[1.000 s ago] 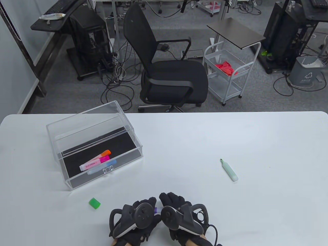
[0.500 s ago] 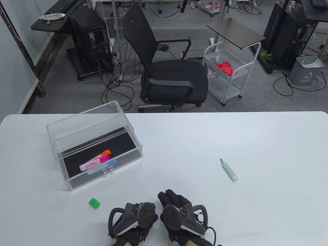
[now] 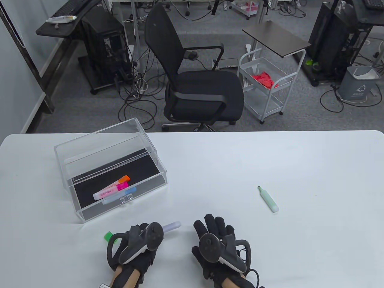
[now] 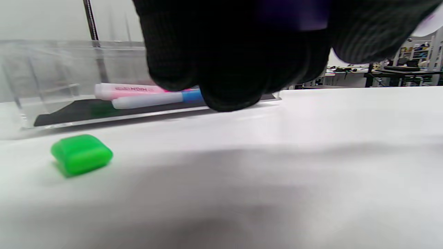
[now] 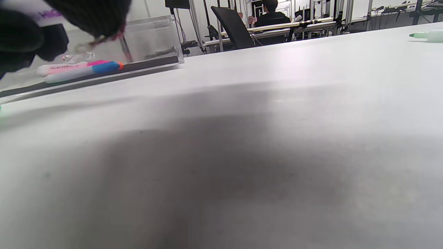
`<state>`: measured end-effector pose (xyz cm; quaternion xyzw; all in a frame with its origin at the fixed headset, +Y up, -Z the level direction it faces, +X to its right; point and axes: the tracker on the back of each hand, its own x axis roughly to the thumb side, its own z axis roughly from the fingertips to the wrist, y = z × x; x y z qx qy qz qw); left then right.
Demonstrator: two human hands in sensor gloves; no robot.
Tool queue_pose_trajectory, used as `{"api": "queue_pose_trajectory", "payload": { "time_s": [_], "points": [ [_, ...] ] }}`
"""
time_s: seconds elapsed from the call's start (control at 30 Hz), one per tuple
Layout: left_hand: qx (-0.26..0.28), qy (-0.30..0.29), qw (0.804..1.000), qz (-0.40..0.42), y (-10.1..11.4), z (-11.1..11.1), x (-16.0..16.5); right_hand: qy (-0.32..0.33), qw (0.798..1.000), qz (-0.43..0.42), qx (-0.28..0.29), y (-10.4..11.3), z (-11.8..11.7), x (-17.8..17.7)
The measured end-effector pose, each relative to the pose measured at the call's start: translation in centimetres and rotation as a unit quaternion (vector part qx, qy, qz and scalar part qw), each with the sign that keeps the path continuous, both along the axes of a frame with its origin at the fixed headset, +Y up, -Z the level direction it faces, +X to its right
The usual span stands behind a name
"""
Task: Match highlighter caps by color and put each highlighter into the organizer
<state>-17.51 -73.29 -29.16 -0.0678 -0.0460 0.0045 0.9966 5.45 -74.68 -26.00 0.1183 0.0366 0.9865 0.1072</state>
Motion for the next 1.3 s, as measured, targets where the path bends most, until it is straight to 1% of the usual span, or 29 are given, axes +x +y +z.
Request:
{"api": "queue_pose_trajectory", "payload": {
  "time_s": [0.07,0.2,0.27,0.37,0.47,0.57,0.67,0.77,0.87,0.97,1.1,1.3],
  "points": [
    [0.003,0.013,1.0,-0.024,0.8,-1.3,-1.0,0.005,1.0,0.003,0.0,0.0,0.0,-0.2],
    [0.003,0.058,0.998,-0.015,3.0,-4.0,-3.4,0.01,1.0,0.003,0.001,0.0,0.1,-0.4],
    [0.013,0.074,0.997,-0.011,4.0,-5.3,-4.3,0.012,1.0,-0.001,-0.001,0.0,0.0,-0.4],
    [0.015,0.1,0.995,-0.024,5.1,-7.3,-5.8,0.007,1.0,-0.011,-0.002,0.1,0.0,-0.2],
    [0.013,0.126,0.991,-0.038,5.2,-9.1,-7.1,0.006,1.0,-0.015,-0.002,0.2,0.0,-0.1],
    [-0.003,0.152,0.986,-0.072,4.6,-10.7,-8.2,0.007,1.0,-0.015,-0.007,0.1,-0.1,-0.2],
    [-0.01,0.171,0.982,-0.078,4.0,-11.8,-9.4,0.004,1.0,-0.018,-0.012,0.0,-0.3,-0.1],
    [0.002,0.18,0.981,-0.067,3.6,-12.0,-10.3,0.0,1.0,-0.021,-0.016,-0.1,-0.4,0.2],
    [0.007,0.17,0.984,-0.059,3.2,-11.6,-10.7,-0.004,1.0,-0.021,-0.017,-0.1,-0.6,0.3],
    [0.032,0.146,0.987,-0.053,3.6,-10.5,-10.4,-0.006,1.0,-0.019,-0.02,-0.1,-0.6,0.3],
    [0.017,0.127,0.992,-0.02,4.2,-8.7,-9.7,-0.003,1.0,-0.012,-0.02,-0.2,-0.5,0.1],
    [0.022,0.106,0.994,-0.002,5.0,-5.9,-9.1,-0.004,1.0,-0.011,-0.016,-0.1,-0.5,0.1]
  ]
}}
